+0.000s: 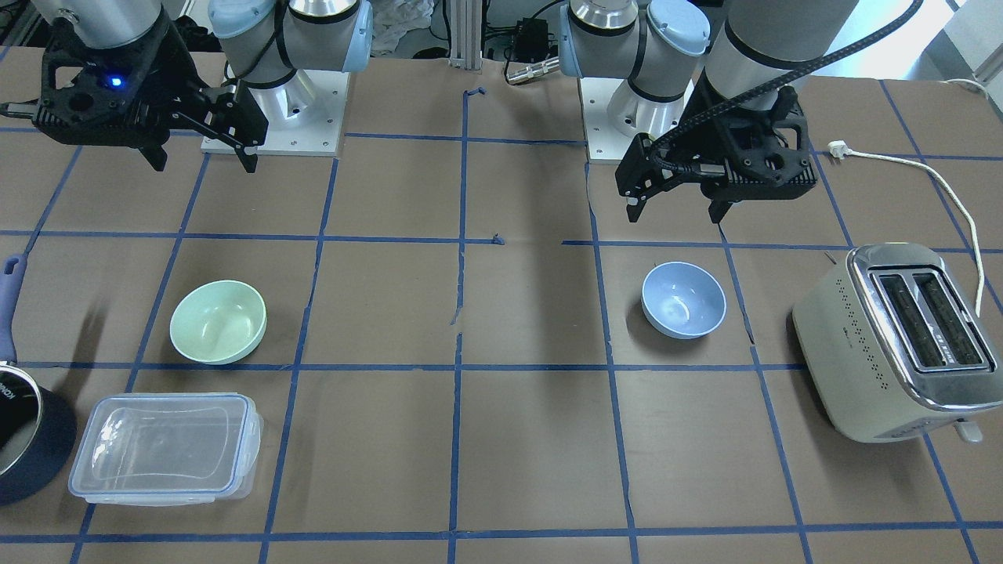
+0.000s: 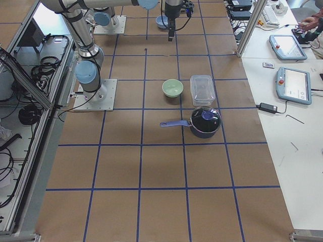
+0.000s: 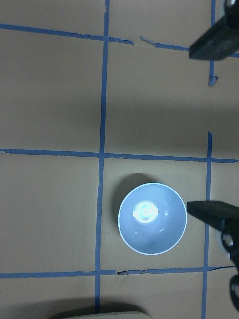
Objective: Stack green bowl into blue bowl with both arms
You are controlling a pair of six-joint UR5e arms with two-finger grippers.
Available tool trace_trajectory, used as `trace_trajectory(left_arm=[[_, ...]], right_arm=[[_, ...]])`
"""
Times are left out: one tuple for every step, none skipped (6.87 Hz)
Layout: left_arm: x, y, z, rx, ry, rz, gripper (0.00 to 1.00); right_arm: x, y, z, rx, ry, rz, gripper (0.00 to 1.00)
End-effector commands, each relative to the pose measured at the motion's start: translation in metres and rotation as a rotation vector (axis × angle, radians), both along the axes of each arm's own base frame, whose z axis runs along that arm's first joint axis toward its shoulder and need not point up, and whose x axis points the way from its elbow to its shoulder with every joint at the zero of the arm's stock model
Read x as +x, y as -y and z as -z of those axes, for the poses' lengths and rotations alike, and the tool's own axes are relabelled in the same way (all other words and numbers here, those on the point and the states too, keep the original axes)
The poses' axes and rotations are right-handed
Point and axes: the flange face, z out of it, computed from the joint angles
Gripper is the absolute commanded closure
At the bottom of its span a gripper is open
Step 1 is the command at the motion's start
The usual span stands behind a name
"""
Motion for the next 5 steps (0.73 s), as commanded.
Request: trace_trajectory(left_arm=[[0.0001, -0.0010, -0.0011, -0.002, 0.000, 0.000, 0.00], [0.0001, -0.0010, -0.0011, -0.002, 0.000, 0.000, 0.00], [0.0001, -0.0010, -0.0011, -0.002, 0.000, 0.000, 0.00], [0.0001, -0.0006, -0.0033, -0.007, 0.000, 0.000, 0.00], [0.0008, -0.0006, -0.0038, -0.006, 0.000, -0.002, 0.00]], right_arm=[[0.0000, 0.0000, 0.0008, 0.002, 0.000, 0.000, 0.00], [0.0000, 0.0000, 0.0008, 0.002, 0.000, 0.000, 0.00], [0.0000, 0.0000, 0.0008, 0.002, 0.000, 0.000, 0.00], [0.0000, 0.0000, 0.0008, 0.002, 0.000, 0.000, 0.00], [0.0000, 0.0000, 0.0008, 0.002, 0.000, 0.000, 0.00]])
